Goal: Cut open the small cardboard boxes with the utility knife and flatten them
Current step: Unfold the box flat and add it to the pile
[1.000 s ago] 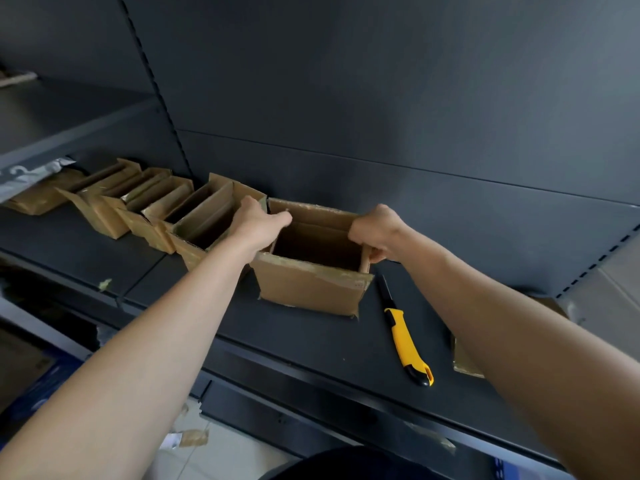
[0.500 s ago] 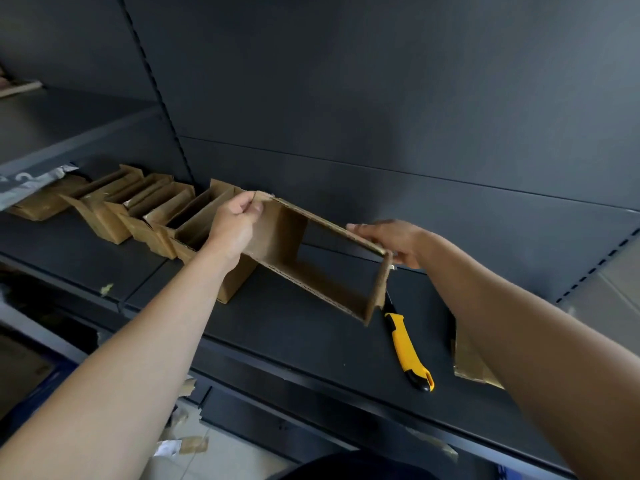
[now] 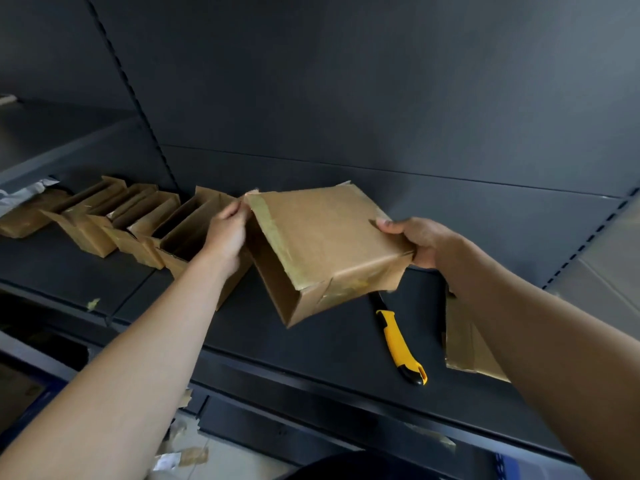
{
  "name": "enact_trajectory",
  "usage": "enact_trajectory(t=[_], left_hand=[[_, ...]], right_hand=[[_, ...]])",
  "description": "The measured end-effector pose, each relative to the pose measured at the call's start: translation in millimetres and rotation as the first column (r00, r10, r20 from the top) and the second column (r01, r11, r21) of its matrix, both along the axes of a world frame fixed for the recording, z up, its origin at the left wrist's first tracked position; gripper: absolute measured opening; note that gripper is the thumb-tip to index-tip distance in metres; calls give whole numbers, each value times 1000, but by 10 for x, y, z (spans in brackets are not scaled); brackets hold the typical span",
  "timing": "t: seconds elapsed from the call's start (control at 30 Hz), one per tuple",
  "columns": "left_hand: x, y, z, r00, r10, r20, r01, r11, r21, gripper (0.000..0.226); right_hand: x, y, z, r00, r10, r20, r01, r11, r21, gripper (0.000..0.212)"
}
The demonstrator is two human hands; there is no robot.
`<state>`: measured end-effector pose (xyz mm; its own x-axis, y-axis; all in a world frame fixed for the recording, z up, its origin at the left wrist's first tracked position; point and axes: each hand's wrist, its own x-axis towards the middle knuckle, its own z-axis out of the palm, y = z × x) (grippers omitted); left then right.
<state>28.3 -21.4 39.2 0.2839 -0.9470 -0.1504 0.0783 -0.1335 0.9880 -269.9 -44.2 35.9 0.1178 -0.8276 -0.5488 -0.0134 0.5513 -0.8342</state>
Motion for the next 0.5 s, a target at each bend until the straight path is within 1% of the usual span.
enact_trajectory(t=[0.03, 0.07, 0.1, 0.17, 0.2, 0.23, 0.27, 0.33, 0.37, 0.4, 0.47, 0.5], left_hand=[[-36, -1, -43, 1000, -3, -28, 7, 994, 110, 42], [-76, -1, -90, 996, -37, -79, 50, 983, 179, 55], [-124, -10, -130, 983, -81, -165, 114, 972, 204, 65], [-204, -35, -200, 923, -114, -367, 201, 958, 207, 80], [-228, -49, -211, 888, -117, -445, 228, 952, 205, 84], [-249, -64, -222, 873, -116, -474, 243, 946, 217, 83], [-278, -81, -249, 876, -119, -467, 253, 938, 236, 73], [-382, -77, -291, 903, -129, -409, 259, 924, 282, 38], [-442, -104, -329, 922, -124, -366, 242, 924, 297, 17], [-514, -121, -344, 937, -122, -327, 221, 933, 284, 8], [-679, -171, -386, 953, -135, -273, 203, 949, 240, 50], [-778, -177, -385, 957, -150, -247, 206, 954, 219, 59]], right_hand=[[-21, 0, 0, 1000, -18, 19, 19, 1000, -16, 60], [-41, -1, 1, 999, -31, 28, 32, 999, -35, 58], [-66, -5, 0, 999, -29, 15, 30, 998, -60, 54], [-141, 11, 15, 997, 25, -75, -33, 993, -110, 43], [-189, 32, 29, 989, 56, -134, -70, 992, -108, 37], [-254, 57, 32, 978, 83, -190, -100, 992, -81, 33], [-329, 88, 26, 963, 113, -245, -126, 991, -37, 32], [-480, 178, 2, 928, 166, -335, -153, 986, 65, 36], [-556, 232, -17, 923, 171, -346, -141, 984, 109, 39], [-629, 281, -43, 934, 153, -324, -115, 984, 134, 43], [-750, 383, -91, 966, 69, -248, -37, 991, 133, 50], [-805, 426, -116, 970, 21, -243, 6, 994, 110, 49]])
